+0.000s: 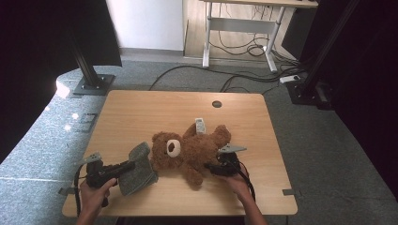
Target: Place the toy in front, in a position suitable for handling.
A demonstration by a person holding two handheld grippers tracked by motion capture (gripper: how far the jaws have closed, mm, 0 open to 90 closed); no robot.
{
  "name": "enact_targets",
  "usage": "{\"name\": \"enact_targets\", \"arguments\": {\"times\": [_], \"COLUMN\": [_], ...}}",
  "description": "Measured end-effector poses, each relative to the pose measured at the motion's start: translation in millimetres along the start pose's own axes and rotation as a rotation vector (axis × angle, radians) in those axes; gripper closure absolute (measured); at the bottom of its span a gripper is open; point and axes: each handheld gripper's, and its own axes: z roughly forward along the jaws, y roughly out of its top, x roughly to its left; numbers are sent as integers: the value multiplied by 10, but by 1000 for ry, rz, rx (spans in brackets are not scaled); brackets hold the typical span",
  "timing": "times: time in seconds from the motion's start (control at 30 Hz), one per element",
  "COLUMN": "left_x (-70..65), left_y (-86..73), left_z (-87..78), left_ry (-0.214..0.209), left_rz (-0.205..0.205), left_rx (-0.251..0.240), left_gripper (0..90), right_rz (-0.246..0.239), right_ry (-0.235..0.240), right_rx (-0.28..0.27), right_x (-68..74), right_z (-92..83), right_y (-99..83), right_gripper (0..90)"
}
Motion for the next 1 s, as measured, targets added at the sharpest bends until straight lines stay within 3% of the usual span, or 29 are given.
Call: {"name": "enact_targets", "arguments": {"times": [0.2,0.37,0.5,0.63,0.7,0.77,0.87,1.0], "left_x": [-106,-218,-329,-422,-484,-539,-614,-716], "left_y": [94,210,319,405,448,484,526,517], "left_z": [92,228,393,598,719,830,1014,1316], "left_ry": [-50,-90,-135,-159,-169,-179,-199,-181], "left_rz": [22,42,60,78,92,99,103,131], "left_rx": [-2,-5,5,24,35,44,59,102], "left_gripper": [773,772,772,771,771,772,772,772], "right_rz": [-7,-12,-12,-16,-19,-29,-25,-46], "right_ry": [7,-19,-22,-12,-22,-50,-44,-42], "right_rx": [-24,-37,-43,-26,2,18,37,37], "right_x": [-13,-5,4,-16,-32,-42,-47,-13], "right_z": [-6,-40,-89,-96,-81,-62,-28,-17], "right_y": [-19,-11,-16,-47,-63,-83,-93,-87], "right_gripper": [464,358,256,244,269,351,412,507]}}
